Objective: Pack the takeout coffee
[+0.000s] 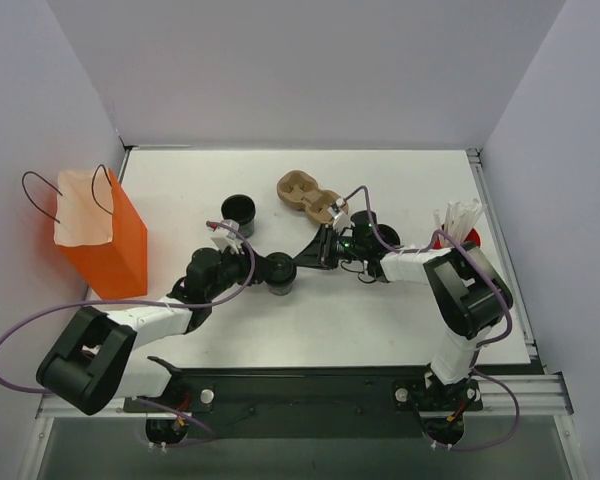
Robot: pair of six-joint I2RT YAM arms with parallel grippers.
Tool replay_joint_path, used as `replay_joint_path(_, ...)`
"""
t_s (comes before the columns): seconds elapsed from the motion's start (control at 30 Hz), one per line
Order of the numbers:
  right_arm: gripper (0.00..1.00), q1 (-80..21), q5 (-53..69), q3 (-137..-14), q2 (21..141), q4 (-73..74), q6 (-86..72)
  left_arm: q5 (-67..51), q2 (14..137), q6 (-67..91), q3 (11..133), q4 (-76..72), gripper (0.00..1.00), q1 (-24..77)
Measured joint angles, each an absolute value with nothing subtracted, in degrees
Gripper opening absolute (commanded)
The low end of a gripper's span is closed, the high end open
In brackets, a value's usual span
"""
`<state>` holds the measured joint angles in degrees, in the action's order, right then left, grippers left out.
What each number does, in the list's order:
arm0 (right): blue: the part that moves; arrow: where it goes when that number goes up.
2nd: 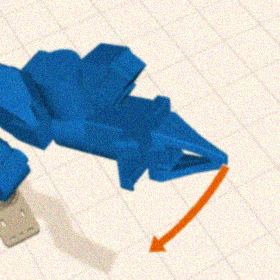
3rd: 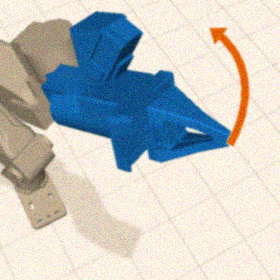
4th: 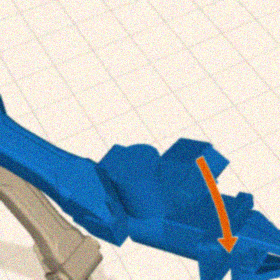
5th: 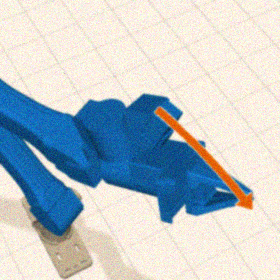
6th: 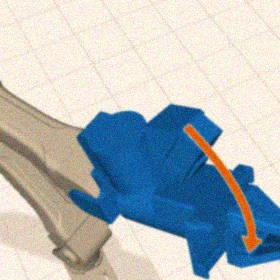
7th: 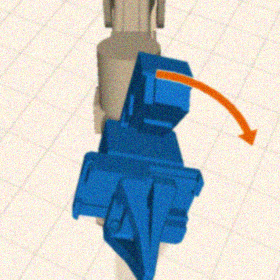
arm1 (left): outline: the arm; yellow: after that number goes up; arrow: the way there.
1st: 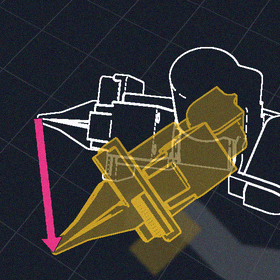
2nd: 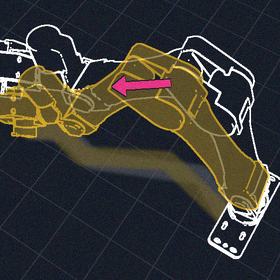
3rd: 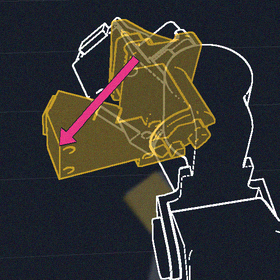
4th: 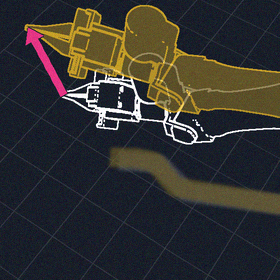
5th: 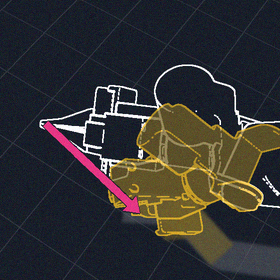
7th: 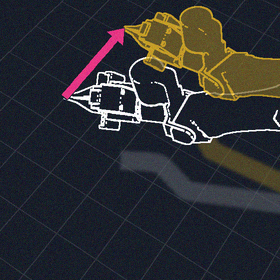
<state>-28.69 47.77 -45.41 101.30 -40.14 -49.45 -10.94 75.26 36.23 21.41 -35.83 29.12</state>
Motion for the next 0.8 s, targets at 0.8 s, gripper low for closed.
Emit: replay_joint_path(0.8,0.25,-31.7,30.3,-28.53,100.4,-71.13,-62.02,-3.09,80.68,41.43,23.24,-41.45,0.52,32.25)
